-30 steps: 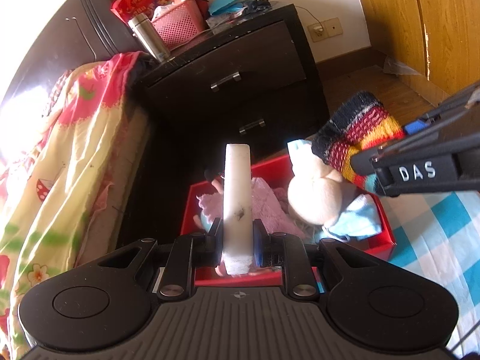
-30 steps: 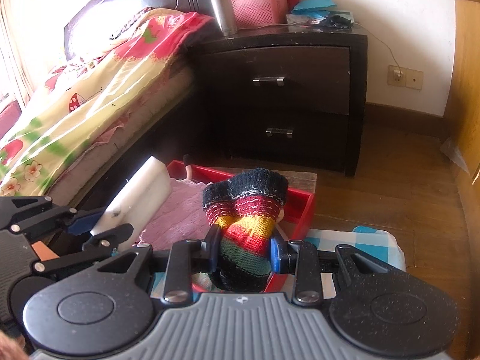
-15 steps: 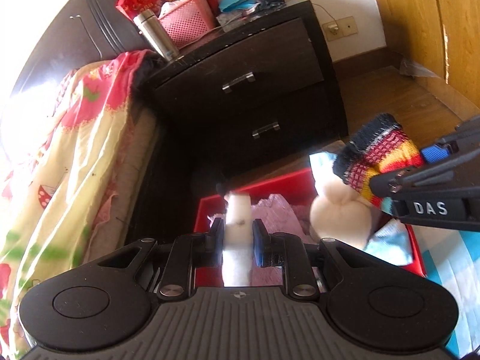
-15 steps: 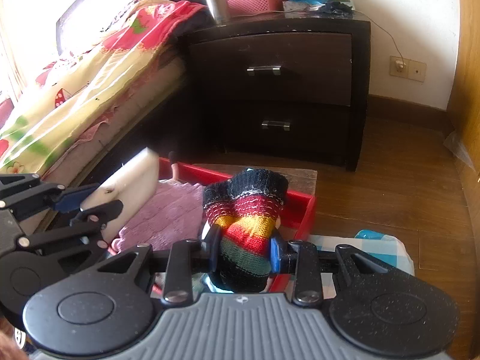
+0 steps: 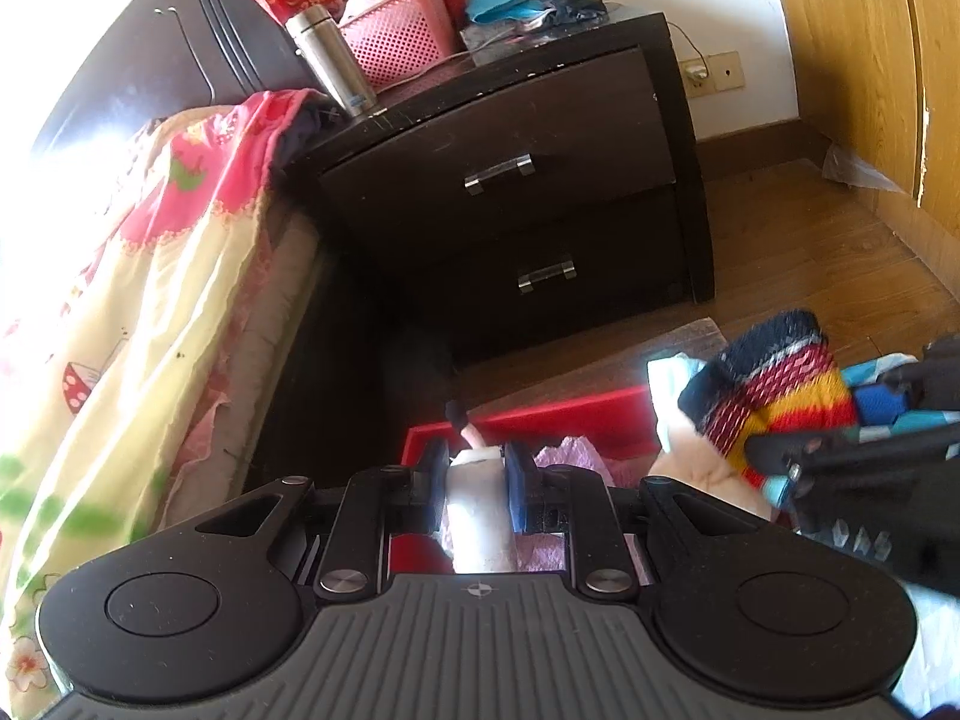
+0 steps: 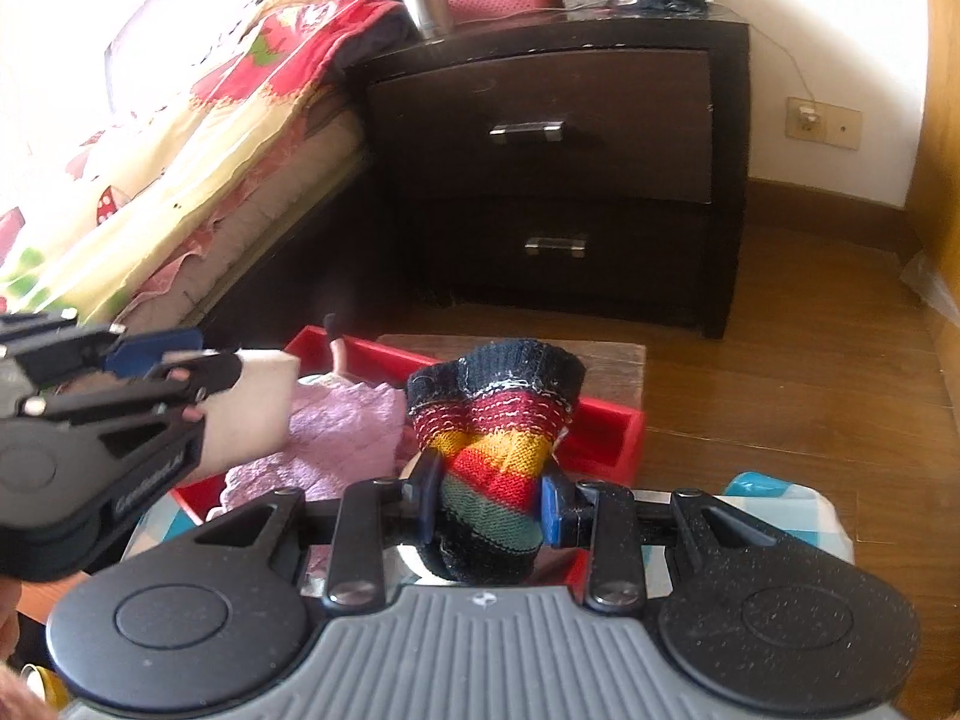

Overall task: Organize soft objects
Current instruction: 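Lower the white sponge bar into the red box while the right gripper lowers the sock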

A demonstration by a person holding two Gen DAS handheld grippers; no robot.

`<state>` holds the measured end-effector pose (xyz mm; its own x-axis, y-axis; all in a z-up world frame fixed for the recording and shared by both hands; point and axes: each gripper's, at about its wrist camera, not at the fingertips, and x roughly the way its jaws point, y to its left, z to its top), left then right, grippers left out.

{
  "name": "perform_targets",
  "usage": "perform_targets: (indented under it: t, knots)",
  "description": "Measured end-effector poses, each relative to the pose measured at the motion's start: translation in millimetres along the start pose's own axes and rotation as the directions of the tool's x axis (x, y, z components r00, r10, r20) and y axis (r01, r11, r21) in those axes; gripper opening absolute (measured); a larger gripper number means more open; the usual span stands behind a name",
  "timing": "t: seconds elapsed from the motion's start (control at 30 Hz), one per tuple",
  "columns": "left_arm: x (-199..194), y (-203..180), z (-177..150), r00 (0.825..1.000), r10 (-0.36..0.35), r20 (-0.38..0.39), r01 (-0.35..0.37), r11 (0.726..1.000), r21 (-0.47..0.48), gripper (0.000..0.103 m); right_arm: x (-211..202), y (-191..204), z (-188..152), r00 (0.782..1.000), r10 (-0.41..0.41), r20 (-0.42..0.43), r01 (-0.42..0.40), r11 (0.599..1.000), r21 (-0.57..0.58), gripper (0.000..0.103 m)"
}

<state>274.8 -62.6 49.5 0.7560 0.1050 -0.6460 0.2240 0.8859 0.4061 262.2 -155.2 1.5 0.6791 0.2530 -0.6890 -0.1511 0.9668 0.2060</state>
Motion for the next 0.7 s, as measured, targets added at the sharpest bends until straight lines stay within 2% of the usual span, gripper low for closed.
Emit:
perform_targets:
  t: [0.23, 0.37, 0.43, 0.5, 0.6, 0.7]
  knots:
    - [9.2, -7.2, 4.5, 0.994, -0.110, -0.014, 0.109, 0.992, -0.056, 0.025, 11.3, 3.2, -2.1, 0.999, -0.020, -0.025, 0.020, 1.000, 0.007, 0.011]
    - [15.9, -4.3, 3.1, 0.987, -0.161, -0.030, 0.156, 0.979, -0.133, 0.028, 16.3, -1.4, -4.0, 0.999, -0.020, -0.035, 0.021, 0.999, 0.031, 0.013]
    - [17.2, -0.3, 3.0, 0.983, -0.184, -0.028, 0.177, 0.969, -0.174, 0.029, 18.4, -5.2, -4.7, 0.999, -0.003, -0.041, 0.005, 0.998, 0.060, 0.018]
    - [18.0, 6.8, 3.8, 0.977, -0.214, -0.024, 0.203, 0.952, -0.229, 0.033, 19.0, -9.6, -4.0, 0.999, 0.004, -0.039, 0.000, 0.997, 0.080, 0.037]
    - [22.2, 15.0, 3.0, 0.959, -0.282, -0.020, 0.263, 0.917, -0.301, 0.034, 16.3, -15.7, -3.3, 0.999, -0.027, -0.021, 0.029, 0.995, 0.097, 0.040]
    - [24.5, 12.1, 0.6, 0.954, -0.297, -0.024, 0.275, 0.909, -0.314, 0.034, 15.0, -21.2, -2.5, 0.999, -0.041, -0.012, 0.042, 0.991, 0.123, 0.040]
